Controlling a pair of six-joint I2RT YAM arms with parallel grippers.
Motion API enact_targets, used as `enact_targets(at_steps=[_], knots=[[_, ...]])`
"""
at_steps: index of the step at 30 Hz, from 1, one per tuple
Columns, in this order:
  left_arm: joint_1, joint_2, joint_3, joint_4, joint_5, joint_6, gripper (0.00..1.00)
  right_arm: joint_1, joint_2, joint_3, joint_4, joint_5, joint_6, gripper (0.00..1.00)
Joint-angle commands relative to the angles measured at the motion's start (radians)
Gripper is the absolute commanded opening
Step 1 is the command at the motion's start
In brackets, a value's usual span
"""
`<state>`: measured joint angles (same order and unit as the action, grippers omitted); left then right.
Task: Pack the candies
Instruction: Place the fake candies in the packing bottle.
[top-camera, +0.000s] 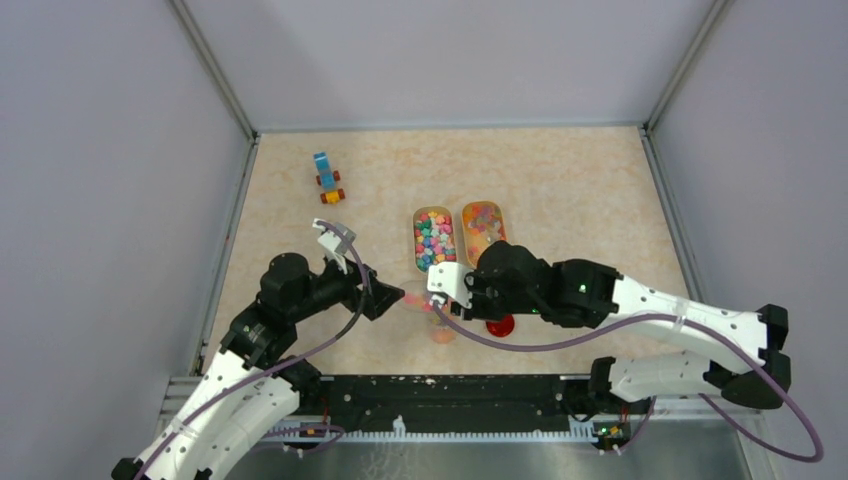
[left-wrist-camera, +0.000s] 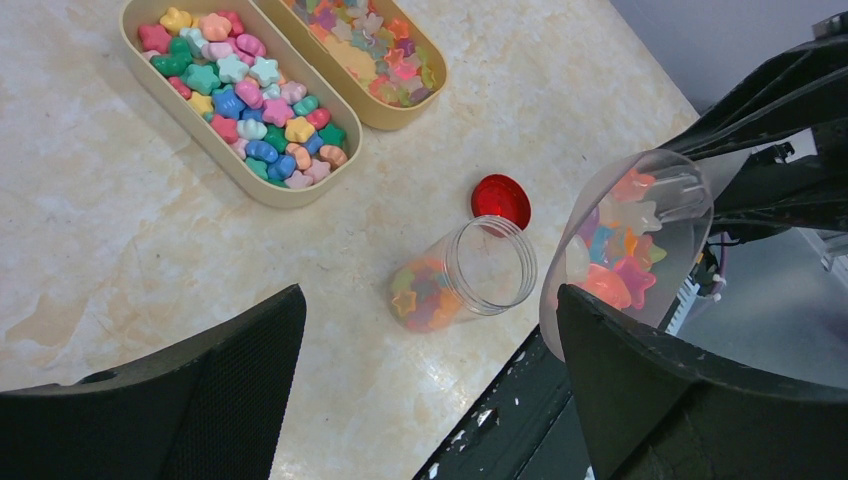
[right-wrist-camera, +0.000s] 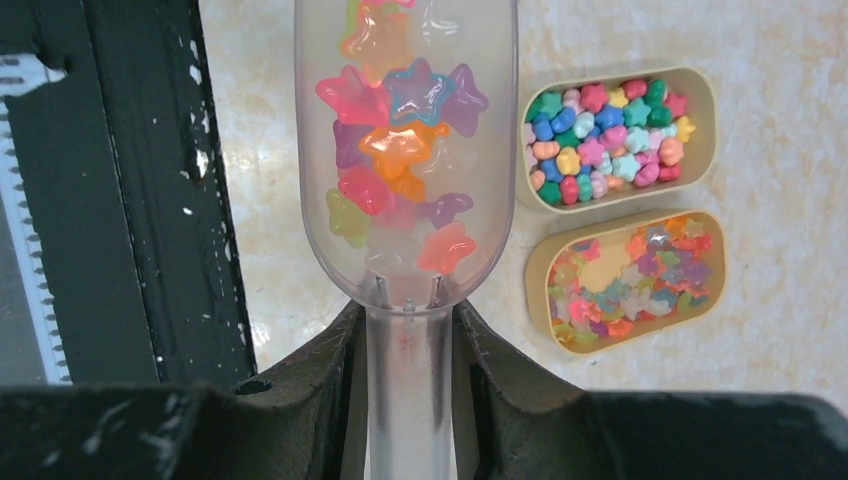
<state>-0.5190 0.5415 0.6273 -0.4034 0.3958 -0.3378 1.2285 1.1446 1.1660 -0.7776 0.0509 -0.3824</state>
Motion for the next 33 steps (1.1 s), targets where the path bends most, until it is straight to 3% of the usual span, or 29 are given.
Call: enact_targets(at_steps=[1, 16, 33], knots=[[-0.003, 0.003, 0.003, 0.038, 0.010, 0.006, 0.99, 0.011, -0.076, 0.006, 0.118, -0.028, 0.004, 0.00], [-0.004, 0.007, 0.003, 0.040, 0.014, 0.006, 0.99, 0.011, -0.179, -0.082, 0.216, -0.082, 0.012, 0.00], [-0.004, -0.049, 0.000, 0.044, 0.005, 0.004, 0.99, 0.004, -0.229, -0.146, 0.030, 0.039, 0.015, 0.00]])
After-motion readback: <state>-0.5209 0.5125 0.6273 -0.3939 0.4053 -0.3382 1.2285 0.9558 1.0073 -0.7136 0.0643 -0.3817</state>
